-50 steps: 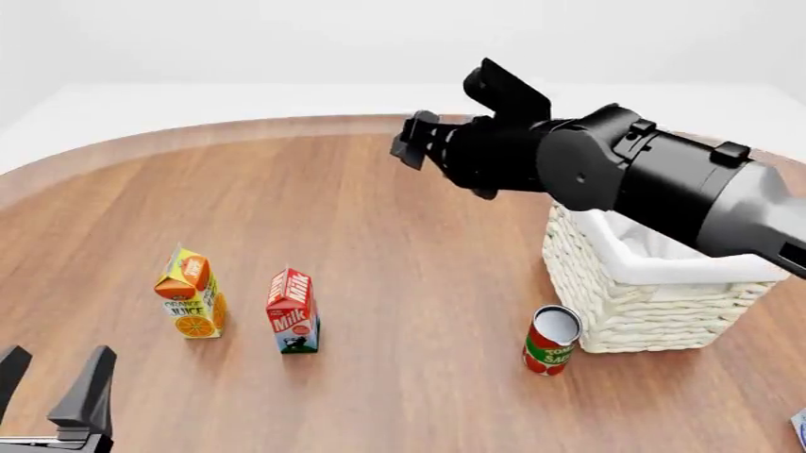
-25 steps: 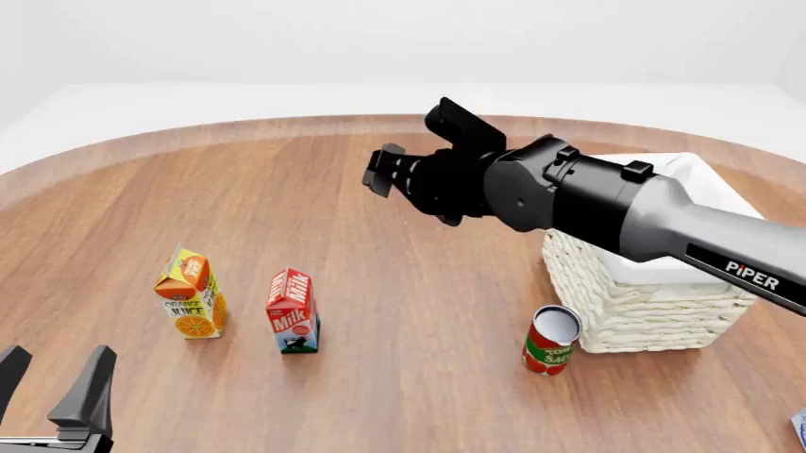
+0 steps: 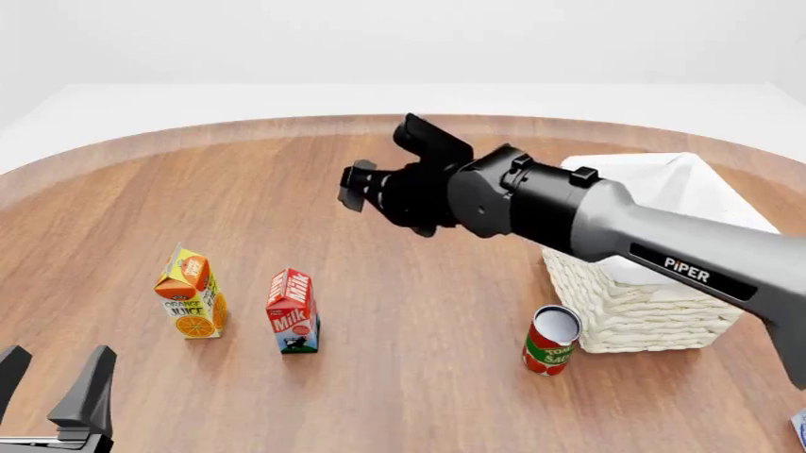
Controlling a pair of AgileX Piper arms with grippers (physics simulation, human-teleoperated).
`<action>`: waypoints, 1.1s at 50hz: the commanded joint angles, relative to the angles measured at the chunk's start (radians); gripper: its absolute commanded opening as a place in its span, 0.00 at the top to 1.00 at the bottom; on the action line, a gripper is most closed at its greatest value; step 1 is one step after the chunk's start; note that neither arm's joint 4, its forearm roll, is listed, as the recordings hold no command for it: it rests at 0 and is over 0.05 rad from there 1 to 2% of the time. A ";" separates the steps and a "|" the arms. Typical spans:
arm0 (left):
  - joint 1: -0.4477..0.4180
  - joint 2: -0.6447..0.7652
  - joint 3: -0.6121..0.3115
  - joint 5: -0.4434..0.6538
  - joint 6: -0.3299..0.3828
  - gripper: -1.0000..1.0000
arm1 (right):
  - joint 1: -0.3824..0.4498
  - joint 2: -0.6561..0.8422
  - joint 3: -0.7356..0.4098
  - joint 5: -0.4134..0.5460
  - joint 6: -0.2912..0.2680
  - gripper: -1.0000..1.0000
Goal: Pick the milk and place it in the basket.
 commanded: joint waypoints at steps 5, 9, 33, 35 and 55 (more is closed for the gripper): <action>0.000 0.000 0.000 0.000 0.000 0.00 | 0.026 0.065 -0.064 0.024 -0.008 0.00; 0.000 0.000 0.000 0.000 0.000 0.00 | 0.034 0.095 -0.094 0.040 -0.018 0.00; 0.000 0.000 0.000 0.000 0.000 0.00 | 0.065 0.148 -0.178 0.101 -0.043 0.00; 0.000 0.000 0.000 0.000 0.000 0.00 | 0.065 0.151 -0.177 0.096 -0.044 0.00; 0.000 0.000 0.000 0.000 0.000 0.00 | 0.058 0.183 -0.192 0.090 -0.038 0.00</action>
